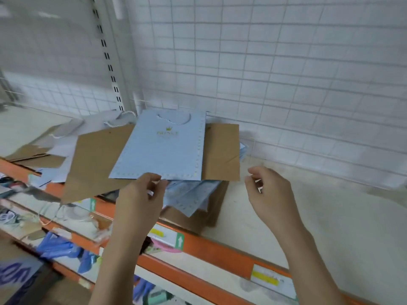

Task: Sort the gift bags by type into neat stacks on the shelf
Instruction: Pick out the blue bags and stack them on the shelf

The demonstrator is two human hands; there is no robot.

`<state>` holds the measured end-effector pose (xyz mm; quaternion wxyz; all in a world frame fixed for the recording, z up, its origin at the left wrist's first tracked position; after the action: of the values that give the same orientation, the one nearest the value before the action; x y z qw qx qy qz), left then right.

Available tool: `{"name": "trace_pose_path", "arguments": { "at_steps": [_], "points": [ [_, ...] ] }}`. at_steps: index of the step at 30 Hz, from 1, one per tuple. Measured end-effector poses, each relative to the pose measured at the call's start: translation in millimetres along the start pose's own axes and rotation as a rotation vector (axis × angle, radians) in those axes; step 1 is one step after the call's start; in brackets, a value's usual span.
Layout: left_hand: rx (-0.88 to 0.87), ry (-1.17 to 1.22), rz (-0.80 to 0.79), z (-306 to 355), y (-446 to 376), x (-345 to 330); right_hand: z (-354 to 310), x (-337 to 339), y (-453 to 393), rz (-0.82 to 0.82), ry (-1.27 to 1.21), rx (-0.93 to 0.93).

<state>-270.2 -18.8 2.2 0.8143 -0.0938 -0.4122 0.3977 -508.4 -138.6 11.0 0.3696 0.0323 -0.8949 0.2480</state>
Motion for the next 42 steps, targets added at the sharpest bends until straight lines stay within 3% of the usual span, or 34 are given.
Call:
{"name": "trace_pose_path", "arguments": {
  "at_steps": [9, 19, 24, 27, 30, 33, 36, 42],
  "points": [
    [-0.002, 0.003, -0.057, -84.1, -58.8, 36.6, -82.9, -71.1, -20.9, 0.024, 0.066, -0.007],
    [-0.041, 0.076, -0.106, -144.7, -94.2, 47.1, -94.5, -130.0, -53.8, -0.148, 0.343, -0.365],
    [-0.064, 0.11, -0.145, -148.1, -98.7, 37.7, -72.1, -135.9, -56.1, -0.246, 0.23, -0.524],
    [-0.059, 0.129, -0.144, -151.7, -100.5, 38.6, -62.8, -129.7, -50.1, -0.204, 0.051, -0.585],
    [-0.033, 0.107, -0.103, -158.9, -104.9, 44.9, -57.2, -118.1, -39.0, -0.083, -0.048, -0.522],
    [0.075, -0.056, -0.067, -175.9, -107.4, 52.5, -59.5, -111.3, -22.7, 0.009, -0.107, -0.44],
    [0.206, -0.233, -0.184, -189.8, -103.5, 53.7, -58.7, -112.0, -10.0, 0.073, -0.146, -0.412],
    [0.312, -0.075, -0.277, -198.8, -99.1, 53.7, -56.3, -117.7, -6.1, 0.123, -0.184, -0.39]
  ]
}}
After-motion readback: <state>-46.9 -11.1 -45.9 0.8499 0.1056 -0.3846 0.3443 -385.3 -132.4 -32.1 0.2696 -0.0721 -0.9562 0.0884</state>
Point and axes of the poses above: each hand's wrist, its own y-axis away from the middle knuckle, its own x-axis out of the back of the hand, z = x × y, the point moved 9 cm from there along -y, towards the middle knuckle, and after that the axes turned 1 degree about -x, right-handed, at the moved point
